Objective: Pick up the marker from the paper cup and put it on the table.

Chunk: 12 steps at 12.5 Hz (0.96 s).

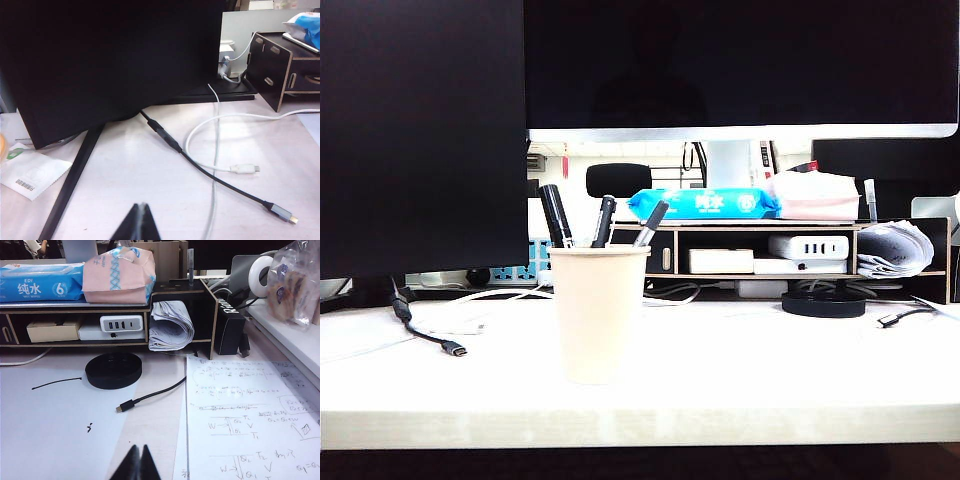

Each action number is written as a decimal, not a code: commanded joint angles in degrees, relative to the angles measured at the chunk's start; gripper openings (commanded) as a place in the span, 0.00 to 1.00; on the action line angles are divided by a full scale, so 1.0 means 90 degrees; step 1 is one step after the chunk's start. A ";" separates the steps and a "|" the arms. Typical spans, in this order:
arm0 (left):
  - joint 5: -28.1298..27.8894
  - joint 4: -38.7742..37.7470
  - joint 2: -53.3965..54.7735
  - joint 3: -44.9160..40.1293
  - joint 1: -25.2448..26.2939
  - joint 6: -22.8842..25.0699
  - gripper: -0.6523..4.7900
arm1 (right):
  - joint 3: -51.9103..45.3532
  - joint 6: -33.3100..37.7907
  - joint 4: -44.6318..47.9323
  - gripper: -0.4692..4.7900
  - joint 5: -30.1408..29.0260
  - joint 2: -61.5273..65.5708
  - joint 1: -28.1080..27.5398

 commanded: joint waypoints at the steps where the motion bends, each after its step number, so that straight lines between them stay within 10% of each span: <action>1: 0.0007 0.0080 0.0000 0.0005 0.0015 0.0024 0.11 | -0.0019 0.0024 0.0109 0.11 -0.0002 -0.0002 0.0000; 8: 0.0007 0.0080 0.0000 0.0005 -0.0053 0.0027 0.11 | -0.0019 0.0024 0.0107 0.11 -0.0002 -0.0002 0.0005; 12: -0.0265 0.0078 0.0000 0.0002 -0.1960 0.0027 0.11 | -0.0019 0.0024 0.0109 0.11 -0.0022 -0.0002 0.0000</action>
